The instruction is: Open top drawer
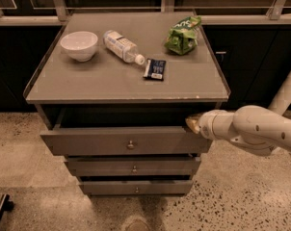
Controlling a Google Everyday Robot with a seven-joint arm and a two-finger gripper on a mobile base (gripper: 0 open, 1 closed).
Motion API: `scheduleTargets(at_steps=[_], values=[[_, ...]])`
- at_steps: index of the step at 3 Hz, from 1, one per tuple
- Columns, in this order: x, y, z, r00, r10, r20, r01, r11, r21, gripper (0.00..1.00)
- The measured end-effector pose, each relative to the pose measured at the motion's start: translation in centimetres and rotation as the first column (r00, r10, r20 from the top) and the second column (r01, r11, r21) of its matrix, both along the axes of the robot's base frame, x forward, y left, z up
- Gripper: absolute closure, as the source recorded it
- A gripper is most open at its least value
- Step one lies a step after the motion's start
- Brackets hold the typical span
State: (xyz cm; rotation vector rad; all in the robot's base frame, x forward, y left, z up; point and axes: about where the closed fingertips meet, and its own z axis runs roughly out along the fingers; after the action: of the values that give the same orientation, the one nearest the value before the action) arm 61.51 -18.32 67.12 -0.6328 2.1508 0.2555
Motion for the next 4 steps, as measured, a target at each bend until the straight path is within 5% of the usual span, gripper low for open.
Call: scheduleTargets(at_steps=[3,4], values=[[0.0,-1.4,0.1,0.9999,0.01,-0.002,-0.01,1.0,-0.018,1.0],[-0.6,0.7,-0.4,0.9966,0.078,-0.026,-0.077,0.997,0.012,1.0]])
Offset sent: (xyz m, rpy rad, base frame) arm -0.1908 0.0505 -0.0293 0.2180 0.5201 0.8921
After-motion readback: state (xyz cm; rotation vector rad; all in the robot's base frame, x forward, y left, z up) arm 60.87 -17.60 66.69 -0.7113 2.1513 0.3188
